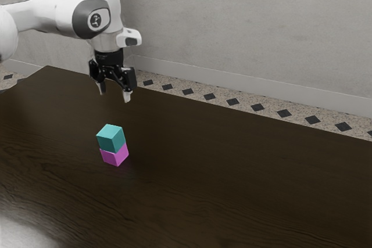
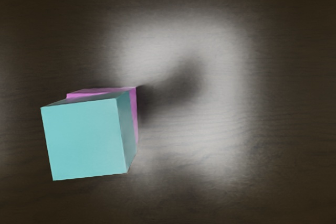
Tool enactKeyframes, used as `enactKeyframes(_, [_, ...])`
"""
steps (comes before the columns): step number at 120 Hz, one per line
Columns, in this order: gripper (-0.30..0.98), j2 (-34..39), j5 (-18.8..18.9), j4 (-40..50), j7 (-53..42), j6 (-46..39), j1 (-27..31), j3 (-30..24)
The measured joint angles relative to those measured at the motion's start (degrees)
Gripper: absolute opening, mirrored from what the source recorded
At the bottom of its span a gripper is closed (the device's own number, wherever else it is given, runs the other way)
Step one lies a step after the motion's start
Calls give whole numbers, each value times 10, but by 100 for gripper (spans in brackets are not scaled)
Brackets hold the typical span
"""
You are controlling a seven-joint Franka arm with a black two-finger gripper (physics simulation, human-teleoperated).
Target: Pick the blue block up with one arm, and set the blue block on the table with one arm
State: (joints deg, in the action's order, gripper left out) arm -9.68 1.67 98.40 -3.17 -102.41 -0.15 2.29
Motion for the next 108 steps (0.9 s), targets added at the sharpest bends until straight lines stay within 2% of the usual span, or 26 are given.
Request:
enactKeyframes(20, [69,21,-7,65,27,-74,0,15])
enactKeyframes(34, [69,75,9,151,35,-124,2,19])
enactKeyframes(46, [69,92,13,190,32,-169,0,24])
enactKeyframes(58, [69,112,3,222,19,-200,-1,31])
enactKeyframes(79, [69,127,-28,251,-19,-213,2,39])
enactKeyframes(108, [69,116,-37,257,-80,-203,1,40])
